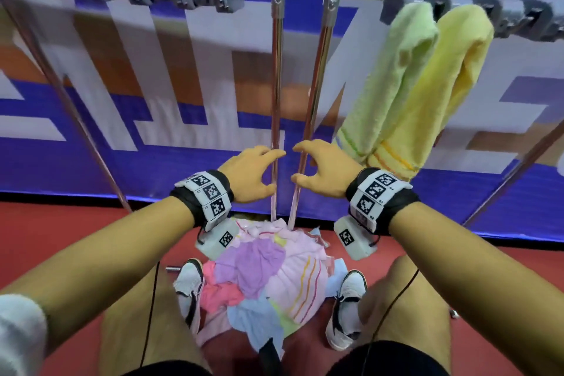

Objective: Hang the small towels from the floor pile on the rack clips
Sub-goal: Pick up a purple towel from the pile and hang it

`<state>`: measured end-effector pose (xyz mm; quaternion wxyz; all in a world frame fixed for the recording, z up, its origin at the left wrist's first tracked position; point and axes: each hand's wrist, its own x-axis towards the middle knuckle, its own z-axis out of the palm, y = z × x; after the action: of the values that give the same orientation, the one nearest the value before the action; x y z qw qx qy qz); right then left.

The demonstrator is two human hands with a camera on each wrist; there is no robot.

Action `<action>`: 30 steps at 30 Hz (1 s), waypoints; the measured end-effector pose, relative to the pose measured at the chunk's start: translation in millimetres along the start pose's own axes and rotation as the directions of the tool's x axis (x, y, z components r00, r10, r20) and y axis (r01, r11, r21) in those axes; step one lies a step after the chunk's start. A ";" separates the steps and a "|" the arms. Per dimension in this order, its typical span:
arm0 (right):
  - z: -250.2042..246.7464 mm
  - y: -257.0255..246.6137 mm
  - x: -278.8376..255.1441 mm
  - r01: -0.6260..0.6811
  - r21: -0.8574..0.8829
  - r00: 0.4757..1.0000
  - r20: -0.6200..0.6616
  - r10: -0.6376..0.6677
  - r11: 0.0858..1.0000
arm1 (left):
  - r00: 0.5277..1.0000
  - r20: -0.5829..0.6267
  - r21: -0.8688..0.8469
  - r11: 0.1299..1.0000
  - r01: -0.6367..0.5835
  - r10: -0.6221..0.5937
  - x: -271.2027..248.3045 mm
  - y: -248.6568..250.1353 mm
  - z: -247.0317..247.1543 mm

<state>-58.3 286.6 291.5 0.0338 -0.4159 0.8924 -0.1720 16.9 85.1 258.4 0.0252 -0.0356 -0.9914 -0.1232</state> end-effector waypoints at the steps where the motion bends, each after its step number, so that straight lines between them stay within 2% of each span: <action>1: 10.7 0.9 2.8 -0.001 0.002 1.000 0.027 0.001 1.000 | 1.000 0.007 -0.010 1.000 0.017 -0.017 -3.3 -5.9 9.0; 9: 83.6 8.7 29.0 -0.040 0.074 0.979 0.203 0.025 0.996 | 0.994 0.043 -0.148 0.983 0.106 -0.100 -14.7 -40.5 68.6; 20: 187.7 30.5 59.2 -0.175 0.138 0.908 0.406 0.105 0.975 | 0.962 0.106 -0.326 0.906 0.271 -0.250 -6.3 -94.6 141.2; 26: 245.5 56.5 77.3 -0.301 0.132 0.854 0.478 0.205 0.945 | 0.919 0.084 -0.483 0.792 0.375 -0.384 5.3 -124.4 173.9; 30: 286.2 68.9 90.3 -0.393 0.132 0.797 0.542 0.266 0.910 | 0.875 0.146 -0.610 0.654 0.447 -0.462 6.2 -136.0 205.1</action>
<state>-109.3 179.7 7.3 0.3490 -0.2764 0.8824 -0.1522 -8.2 4.4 27.2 -0.0087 0.2084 -0.8691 -0.4485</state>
